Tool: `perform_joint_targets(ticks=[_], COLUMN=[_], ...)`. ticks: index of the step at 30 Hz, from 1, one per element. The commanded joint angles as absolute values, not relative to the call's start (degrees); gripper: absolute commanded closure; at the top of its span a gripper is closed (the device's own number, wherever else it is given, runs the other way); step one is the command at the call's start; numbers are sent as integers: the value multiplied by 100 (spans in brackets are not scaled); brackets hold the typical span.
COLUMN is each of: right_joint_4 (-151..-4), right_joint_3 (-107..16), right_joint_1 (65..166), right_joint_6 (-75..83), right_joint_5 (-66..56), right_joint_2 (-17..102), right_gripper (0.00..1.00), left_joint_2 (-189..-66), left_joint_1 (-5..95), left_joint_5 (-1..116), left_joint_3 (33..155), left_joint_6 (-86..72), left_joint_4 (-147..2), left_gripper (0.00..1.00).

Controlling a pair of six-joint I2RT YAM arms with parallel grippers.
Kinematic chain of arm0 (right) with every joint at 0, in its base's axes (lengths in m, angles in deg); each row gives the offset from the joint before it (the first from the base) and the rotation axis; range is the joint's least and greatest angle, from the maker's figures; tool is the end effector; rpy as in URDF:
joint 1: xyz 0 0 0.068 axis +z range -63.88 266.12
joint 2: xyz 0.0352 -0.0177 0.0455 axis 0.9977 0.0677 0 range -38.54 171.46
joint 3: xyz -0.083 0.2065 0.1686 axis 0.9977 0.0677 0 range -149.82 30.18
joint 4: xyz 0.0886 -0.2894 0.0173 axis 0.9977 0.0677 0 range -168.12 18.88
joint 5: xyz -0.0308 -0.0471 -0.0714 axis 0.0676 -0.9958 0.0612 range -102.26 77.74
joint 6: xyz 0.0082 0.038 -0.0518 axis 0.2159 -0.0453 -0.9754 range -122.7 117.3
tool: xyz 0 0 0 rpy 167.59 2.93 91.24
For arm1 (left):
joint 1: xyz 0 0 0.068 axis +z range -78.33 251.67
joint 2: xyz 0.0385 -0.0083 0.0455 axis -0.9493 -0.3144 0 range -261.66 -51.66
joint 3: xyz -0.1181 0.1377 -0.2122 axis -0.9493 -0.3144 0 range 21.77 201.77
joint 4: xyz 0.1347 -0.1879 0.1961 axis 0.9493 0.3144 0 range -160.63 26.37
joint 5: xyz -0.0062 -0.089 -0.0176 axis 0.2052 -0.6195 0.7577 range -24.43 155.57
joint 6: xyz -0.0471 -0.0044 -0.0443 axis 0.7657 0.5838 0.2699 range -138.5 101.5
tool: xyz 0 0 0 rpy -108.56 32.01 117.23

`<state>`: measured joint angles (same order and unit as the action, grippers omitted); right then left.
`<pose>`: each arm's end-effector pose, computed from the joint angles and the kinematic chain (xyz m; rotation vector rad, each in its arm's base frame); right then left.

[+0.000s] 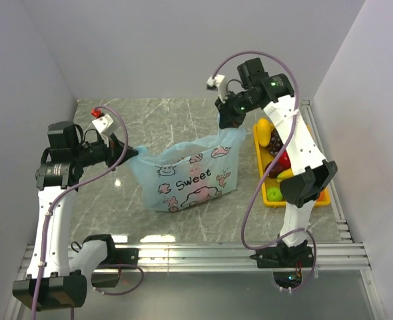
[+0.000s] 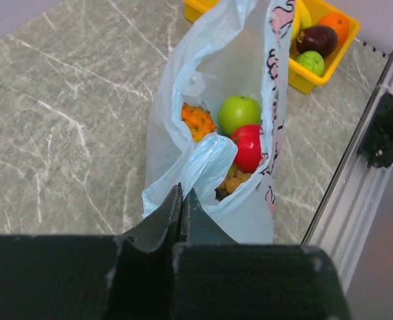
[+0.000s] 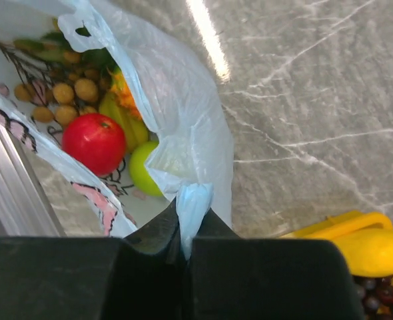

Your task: Place the fake fruits into the plastic bag and tie a complex knot

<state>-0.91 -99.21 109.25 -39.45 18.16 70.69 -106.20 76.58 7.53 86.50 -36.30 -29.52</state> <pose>0.3797 0.1900 0.4262 -1.3961 2.0286 0.5766 0.2262 -0.0237 0.3924 0.7794 1.7588 -0.7934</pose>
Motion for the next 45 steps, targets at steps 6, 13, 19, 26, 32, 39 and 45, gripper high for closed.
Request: perform_joint_targets(ticks=[6,13,19,26,32,39,45], right_joint_4=[-3779,-5632,-6519,-6758,-6609,-6494,-6433], right_joint_3=[-9081,-6135,-5078,-3962,-3987,-4145,-4268], right_joint_1=[9343,8796,8936,9472,9639,9842,9930], right_joint_6=[68,1978,2656,2060,1813,1593,1505], right_joint_5=[2571,1851,2270,2501,2817,2949,2905], right_joint_2=[5719,4023,3503,3371,3177,3072,3063], right_gripper=[100,100,100,100,100,100,100], left_joint_2=[-10474,-10589,-10659,-10370,-10219,-10948,-11529], left_joint_1=[7931,8353,8573,8565,8565,8294,7424], left_joint_5=[1864,2258,1557,738,1336,1292,2012], left_joint_3=[8715,8884,8962,7787,8099,9497,10324], left_joint_6=[-1086,-1120,-1304,-1054,-548,-1787,-2930], left_joint_4=[-4803,-4409,-4444,-5415,-5562,-3816,-2670], left_gripper=[100,100,100,98,61,24,18])
